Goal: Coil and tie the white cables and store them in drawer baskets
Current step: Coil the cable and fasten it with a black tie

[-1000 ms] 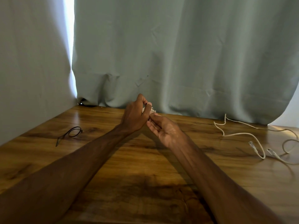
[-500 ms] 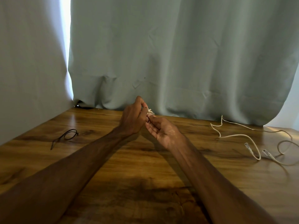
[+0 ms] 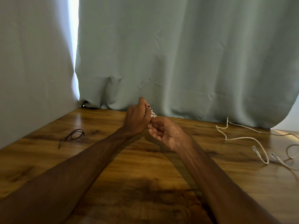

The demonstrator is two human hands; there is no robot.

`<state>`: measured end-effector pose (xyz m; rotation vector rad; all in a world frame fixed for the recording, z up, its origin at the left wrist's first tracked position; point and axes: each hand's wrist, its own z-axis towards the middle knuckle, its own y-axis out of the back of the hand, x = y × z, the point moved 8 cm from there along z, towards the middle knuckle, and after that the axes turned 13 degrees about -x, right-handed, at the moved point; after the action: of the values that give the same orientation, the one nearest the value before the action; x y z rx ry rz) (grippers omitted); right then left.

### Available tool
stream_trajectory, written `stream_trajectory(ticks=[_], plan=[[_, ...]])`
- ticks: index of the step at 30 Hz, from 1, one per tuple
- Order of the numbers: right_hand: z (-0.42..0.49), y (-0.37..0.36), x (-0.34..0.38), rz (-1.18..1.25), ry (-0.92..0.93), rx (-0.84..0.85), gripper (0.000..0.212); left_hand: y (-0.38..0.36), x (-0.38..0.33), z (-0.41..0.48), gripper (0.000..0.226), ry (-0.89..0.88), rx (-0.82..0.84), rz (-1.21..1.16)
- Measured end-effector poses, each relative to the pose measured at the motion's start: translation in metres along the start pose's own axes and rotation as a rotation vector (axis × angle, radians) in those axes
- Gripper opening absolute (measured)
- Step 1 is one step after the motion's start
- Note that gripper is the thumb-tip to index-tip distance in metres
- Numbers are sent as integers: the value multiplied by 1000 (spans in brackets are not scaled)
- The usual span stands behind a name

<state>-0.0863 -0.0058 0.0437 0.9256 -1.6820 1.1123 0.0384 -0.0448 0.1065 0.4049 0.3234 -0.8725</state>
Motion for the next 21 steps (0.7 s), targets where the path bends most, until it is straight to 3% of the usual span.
stream_trajectory(ticks=[6,13,18,21], plan=[[-3,2,20,-48,161,66,14,-6,11,3,14,125,42,-6],[-4,2,35,-58,240,208,27,-12,13,1,10,211,124,-47],[-8,8,46,-283,510,141,26,-16,14,-3,12,272,173,-77],[-9,7,49,-284,510,192,31,-18,21,-4,14,347,173,-129]])
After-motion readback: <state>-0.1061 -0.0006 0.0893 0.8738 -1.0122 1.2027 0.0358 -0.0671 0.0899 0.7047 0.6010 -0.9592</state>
